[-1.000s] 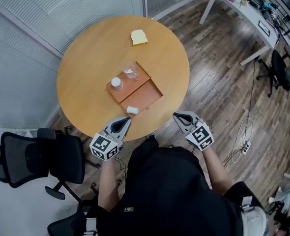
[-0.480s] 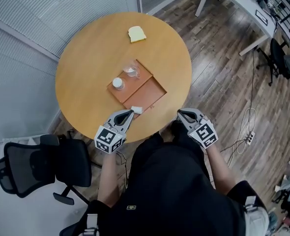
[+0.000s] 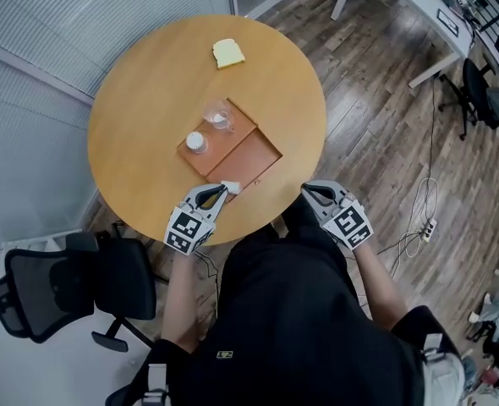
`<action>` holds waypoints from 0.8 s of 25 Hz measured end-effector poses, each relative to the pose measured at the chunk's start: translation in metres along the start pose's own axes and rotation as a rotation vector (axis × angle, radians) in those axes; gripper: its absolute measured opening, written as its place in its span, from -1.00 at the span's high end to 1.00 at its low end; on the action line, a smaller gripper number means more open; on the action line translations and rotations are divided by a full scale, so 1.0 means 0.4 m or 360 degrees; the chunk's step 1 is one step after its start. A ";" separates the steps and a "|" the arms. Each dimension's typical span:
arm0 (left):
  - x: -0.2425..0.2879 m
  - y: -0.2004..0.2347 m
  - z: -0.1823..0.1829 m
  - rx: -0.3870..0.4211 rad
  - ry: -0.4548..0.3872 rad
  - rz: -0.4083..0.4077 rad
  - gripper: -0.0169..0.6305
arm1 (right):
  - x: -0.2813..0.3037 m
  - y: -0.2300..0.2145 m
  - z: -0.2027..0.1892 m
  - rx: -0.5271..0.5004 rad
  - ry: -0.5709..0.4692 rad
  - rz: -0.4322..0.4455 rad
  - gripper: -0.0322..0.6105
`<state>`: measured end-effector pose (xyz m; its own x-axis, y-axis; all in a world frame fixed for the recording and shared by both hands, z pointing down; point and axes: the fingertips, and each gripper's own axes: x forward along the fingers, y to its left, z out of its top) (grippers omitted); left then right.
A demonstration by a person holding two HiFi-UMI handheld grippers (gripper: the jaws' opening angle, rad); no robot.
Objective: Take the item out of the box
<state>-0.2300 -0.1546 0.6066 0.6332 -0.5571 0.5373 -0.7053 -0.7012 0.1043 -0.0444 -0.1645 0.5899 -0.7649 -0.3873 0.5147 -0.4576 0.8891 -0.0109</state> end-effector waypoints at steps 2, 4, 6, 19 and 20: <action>0.008 0.008 -0.007 -0.0001 0.0020 -0.0005 0.90 | 0.005 -0.002 0.000 0.0004 0.0002 0.0002 0.89; 0.016 0.017 -0.015 0.0014 0.0052 -0.0001 0.77 | 0.012 0.001 -0.002 0.0006 0.0005 0.0007 0.89; 0.029 0.024 -0.036 0.0059 0.0116 -0.0010 0.72 | 0.019 0.004 -0.004 0.0014 0.0007 0.0013 0.89; 0.148 0.007 -0.120 0.0305 0.0455 -0.0263 0.50 | 0.038 0.020 0.004 -0.0001 0.0013 0.0042 0.89; 0.152 0.008 -0.125 0.0319 0.0473 -0.0268 0.50 | 0.039 0.023 0.003 -0.0002 0.0017 0.0046 0.89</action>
<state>-0.2098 -0.1685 0.6814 0.5941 -0.2940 0.7487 -0.5045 -0.8612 0.0621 -0.0609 -0.1627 0.5969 -0.7729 -0.3590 0.5232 -0.4348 0.9002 -0.0246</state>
